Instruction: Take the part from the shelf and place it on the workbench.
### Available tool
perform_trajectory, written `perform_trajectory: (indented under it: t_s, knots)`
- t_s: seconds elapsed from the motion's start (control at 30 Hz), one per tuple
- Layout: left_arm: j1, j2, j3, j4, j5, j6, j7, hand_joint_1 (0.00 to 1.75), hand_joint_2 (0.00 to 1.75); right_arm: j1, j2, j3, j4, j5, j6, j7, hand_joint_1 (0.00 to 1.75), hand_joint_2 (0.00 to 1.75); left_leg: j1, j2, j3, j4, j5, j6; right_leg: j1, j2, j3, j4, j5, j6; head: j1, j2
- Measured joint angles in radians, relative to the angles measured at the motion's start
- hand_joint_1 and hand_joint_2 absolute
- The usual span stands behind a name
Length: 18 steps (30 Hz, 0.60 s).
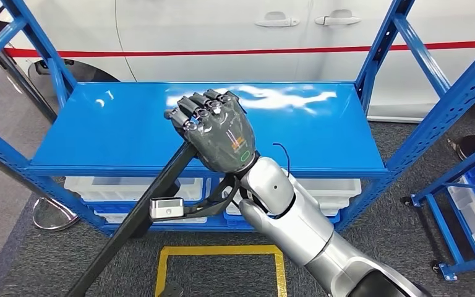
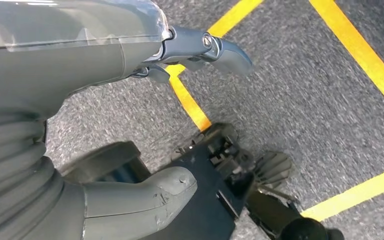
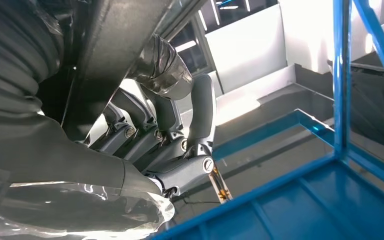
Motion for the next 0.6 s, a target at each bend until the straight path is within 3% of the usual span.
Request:
perform_trajectory:
  t_s: [0.07, 0.13, 0.2, 0.23, 0.27, 0.3, 0.37, 0.43, 0.53, 0.6]
  knots:
    - [-0.001, -0.001, 0.000, 0.000, -0.001, 0.000, 0.001, 0.00, 1.75, -0.004, -0.001, -0.004, 0.006, 0.001, 0.000, 0.001, 1.75, 1.75, 0.003, 0.004, -0.004, -0.011, 0.022, 0.013, -0.001, 0.001, -0.008, 0.010, -0.013, 0.010, 0.000, 0.000]
    - [-0.003, -0.003, 0.000, 0.000, -0.002, -0.002, 0.002, 0.00, 1.75, -0.006, -0.004, -0.010, 0.011, 0.003, -0.001, 0.004, 1.75, 1.75, 0.007, 0.008, -0.016, -0.018, 0.043, 0.024, -0.002, 0.002, -0.039, 0.089, -0.086, 0.016, 0.000, 0.000]
    - [-0.004, -0.004, 0.000, 0.000, -0.005, -0.004, 0.003, 0.00, 1.75, -0.007, -0.008, -0.017, 0.018, 0.005, -0.001, 0.010, 1.75, 1.75, 0.006, 0.010, -0.039, -0.015, 0.057, 0.028, -0.004, 0.003, -0.077, 0.213, -0.167, 0.023, 0.000, 0.000]
    - [-0.003, -0.004, 0.000, 0.000, -0.006, -0.005, 0.004, 0.00, 1.75, -0.006, -0.011, -0.021, 0.022, 0.005, -0.001, 0.011, 1.75, 1.75, 0.006, 0.010, -0.050, -0.013, 0.064, 0.028, -0.005, 0.002, -0.082, 0.252, -0.185, 0.026, 0.000, 0.000]
    - [-0.002, -0.004, 0.000, 0.000, -0.007, -0.005, 0.005, 0.00, 1.75, -0.006, -0.013, -0.024, 0.026, 0.005, -0.001, 0.013, 1.75, 1.75, 0.006, 0.010, -0.062, -0.009, 0.069, 0.026, -0.007, 0.002, -0.069, 0.256, -0.184, 0.028, 0.000, 0.000]
    - [-0.001, -0.005, 0.000, 0.000, -0.007, -0.006, 0.006, 0.00, 1.75, -0.006, -0.016, -0.026, 0.030, 0.005, -0.001, 0.013, 1.75, 1.75, 0.006, 0.010, -0.072, -0.004, 0.074, 0.024, -0.009, 0.002, -0.037, 0.223, -0.169, 0.029, 0.000, 0.000]
    - [-0.001, -0.007, 0.000, 0.000, -0.007, -0.007, 0.006, 0.00, 1.75, -0.006, -0.018, -0.031, 0.036, 0.005, -0.002, 0.014, 1.75, 1.75, 0.006, 0.010, -0.091, 0.007, 0.080, 0.018, -0.011, 0.002, 0.054, 0.103, -0.138, 0.026, 0.000, 0.000]
    - [-0.001, -0.009, 0.000, 0.000, -0.007, -0.008, 0.005, 0.00, 1.75, -0.006, -0.017, -0.037, 0.041, 0.008, -0.002, 0.017, 1.75, 1.75, 0.005, 0.010, -0.102, 0.016, 0.086, 0.008, -0.007, 0.005, 0.098, 0.029, -0.122, 0.017, 0.000, 0.000]
    - [-0.001, -0.011, 0.000, 0.000, -0.007, -0.008, 0.003, 0.00, 1.75, -0.009, -0.017, -0.048, 0.051, 0.019, -0.002, 0.024, 1.75, 1.75, 0.005, 0.008, -0.110, 0.019, 0.097, -0.012, -0.004, 0.006, 0.091, 0.016, -0.109, -0.004, 0.000, 0.000]
    - [-0.001, -0.012, 0.000, 0.000, -0.008, -0.008, 0.003, 0.00, 1.75, -0.011, -0.017, -0.055, 0.058, 0.022, -0.002, 0.028, 1.75, 1.75, 0.008, 0.007, -0.127, 0.051, 0.060, -0.024, -0.006, 0.003, 0.080, 0.009, -0.093, -0.021, 0.000, 0.000]
